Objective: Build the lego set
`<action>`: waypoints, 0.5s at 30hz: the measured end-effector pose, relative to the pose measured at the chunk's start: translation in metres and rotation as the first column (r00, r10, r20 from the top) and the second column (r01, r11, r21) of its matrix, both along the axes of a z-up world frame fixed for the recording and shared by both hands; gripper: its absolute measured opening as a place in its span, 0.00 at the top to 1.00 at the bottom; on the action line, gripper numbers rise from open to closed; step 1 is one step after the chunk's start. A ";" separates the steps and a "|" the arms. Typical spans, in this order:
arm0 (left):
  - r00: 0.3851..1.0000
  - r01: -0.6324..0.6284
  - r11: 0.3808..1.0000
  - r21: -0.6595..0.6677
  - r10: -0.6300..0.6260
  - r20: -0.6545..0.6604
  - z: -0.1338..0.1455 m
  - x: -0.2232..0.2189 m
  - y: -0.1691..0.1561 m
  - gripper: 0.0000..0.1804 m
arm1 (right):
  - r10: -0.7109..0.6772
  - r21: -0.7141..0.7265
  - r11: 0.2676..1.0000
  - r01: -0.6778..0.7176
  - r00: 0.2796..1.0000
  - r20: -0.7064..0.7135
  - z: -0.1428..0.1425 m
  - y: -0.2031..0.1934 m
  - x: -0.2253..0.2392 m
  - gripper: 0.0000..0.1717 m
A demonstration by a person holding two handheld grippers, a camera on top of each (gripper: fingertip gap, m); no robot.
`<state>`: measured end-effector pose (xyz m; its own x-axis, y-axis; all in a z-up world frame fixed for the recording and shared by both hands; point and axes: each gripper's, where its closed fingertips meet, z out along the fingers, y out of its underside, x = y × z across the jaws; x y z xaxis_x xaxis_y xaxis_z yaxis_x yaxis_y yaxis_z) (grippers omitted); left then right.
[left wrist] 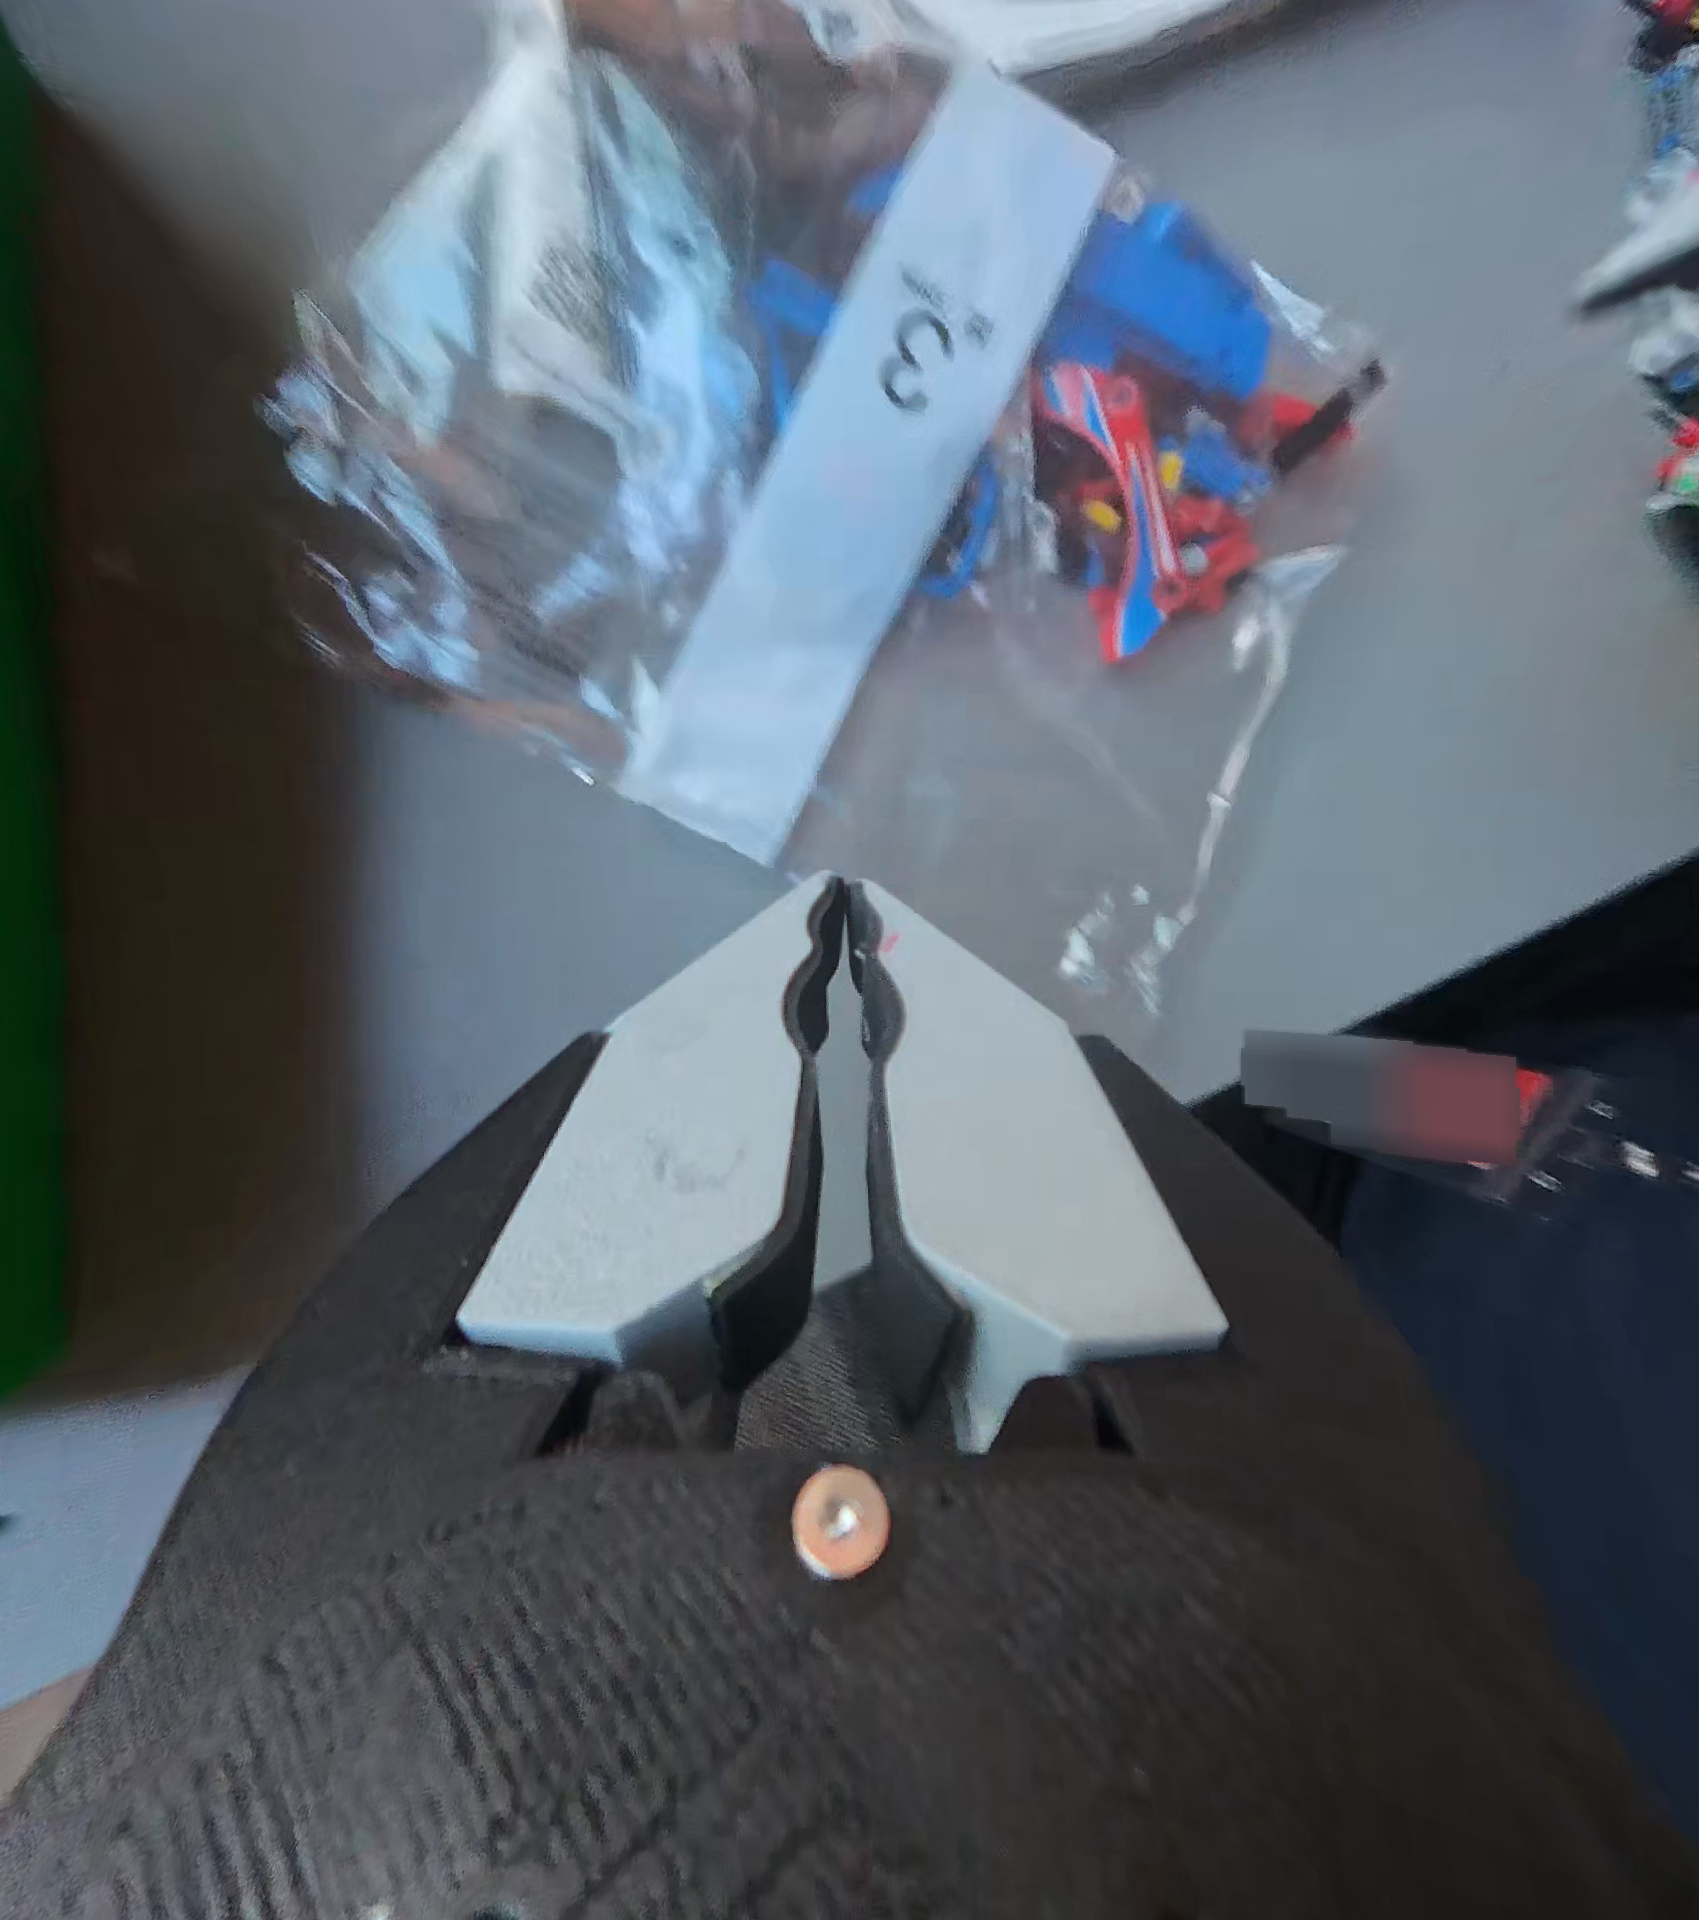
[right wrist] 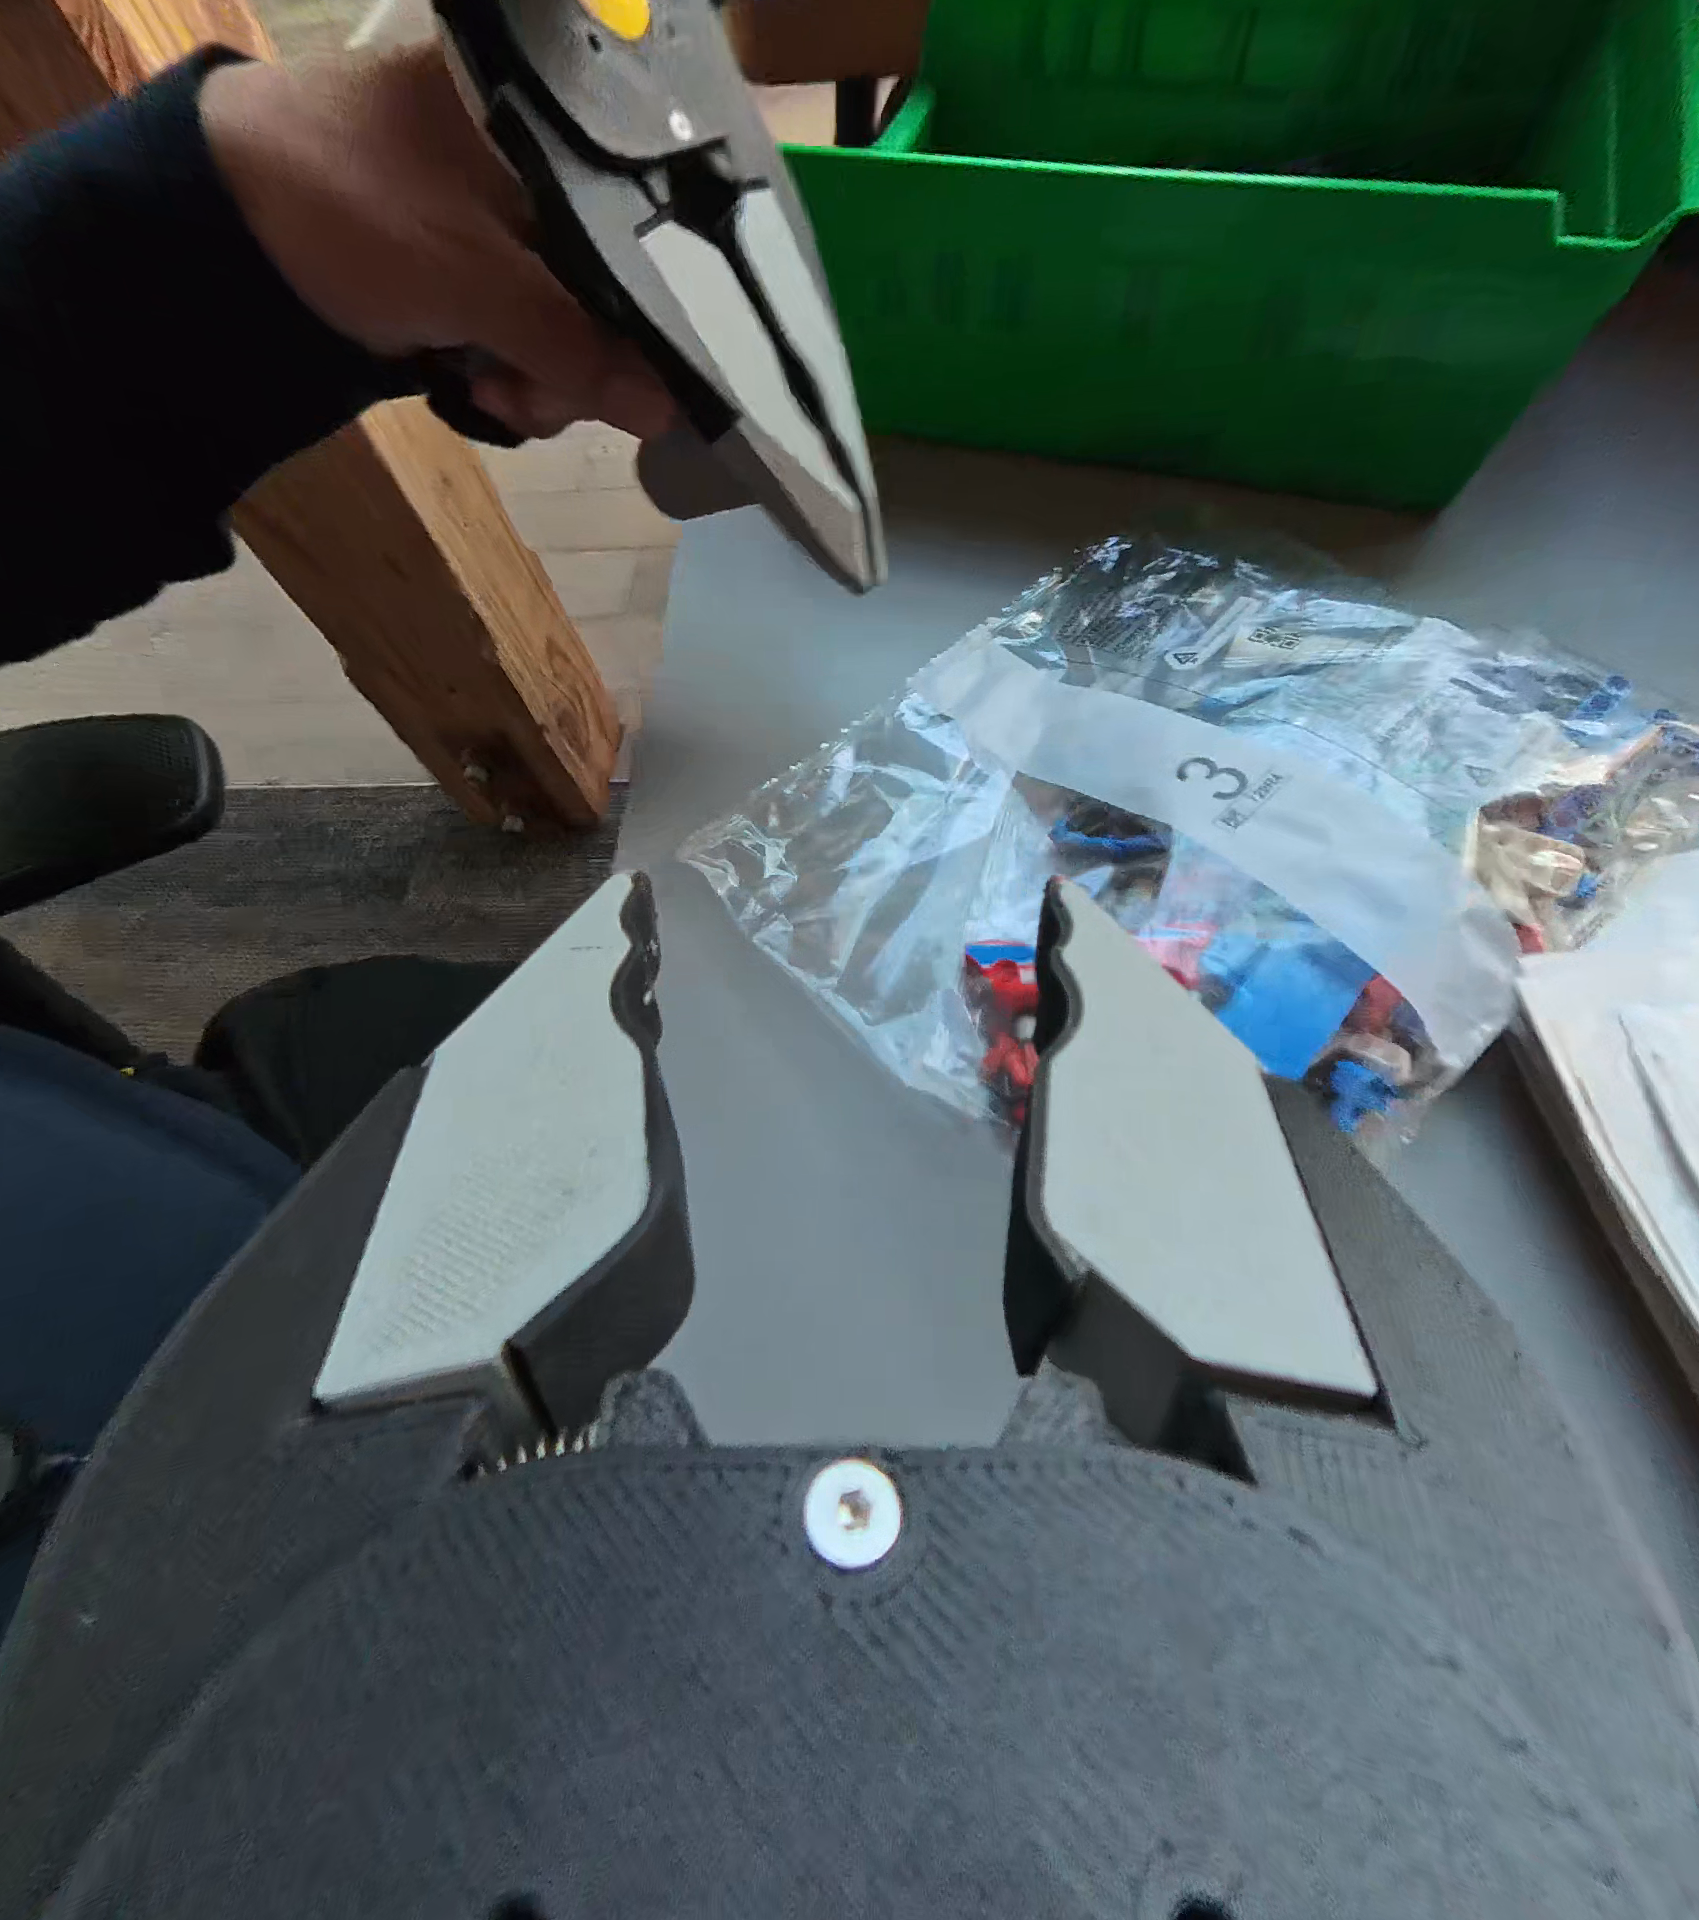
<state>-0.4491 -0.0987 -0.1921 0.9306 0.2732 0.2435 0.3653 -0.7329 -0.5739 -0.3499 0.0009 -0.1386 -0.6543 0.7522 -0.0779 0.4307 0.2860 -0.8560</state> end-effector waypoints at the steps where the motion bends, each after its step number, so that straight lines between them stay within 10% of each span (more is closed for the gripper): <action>1: 0.999 -0.002 1.000 0.005 0.002 0.054 -0.006 0.010 -0.004 0.85 | -0.024 0.024 0.999 0.025 0.999 -0.038 0.000 0.008 0.003 0.59; 2: 0.996 -0.029 1.000 0.004 0.028 0.083 -0.012 0.015 -0.008 0.64 | -0.037 0.042 0.998 0.040 0.997 -0.069 -0.002 0.015 0.003 0.58; 10: 0.985 -0.151 0.988 0.019 0.149 0.082 -0.034 0.019 -0.024 0.66 | 0.125 0.237 0.956 -0.171 0.973 0.196 -0.066 -0.057 -0.020 0.40; 15: 0.980 -0.186 0.979 0.086 0.178 0.087 -0.029 0.023 -0.041 0.67 | 0.051 0.313 0.942 -0.117 0.976 0.211 -0.103 -0.073 -0.032 0.65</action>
<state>-0.4261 -0.1394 -0.2212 0.8444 0.4090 0.3459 0.5342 -0.5948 -0.6007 -0.3820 -0.0717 -0.2418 -0.7126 0.7011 0.0250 0.5436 0.5744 -0.6121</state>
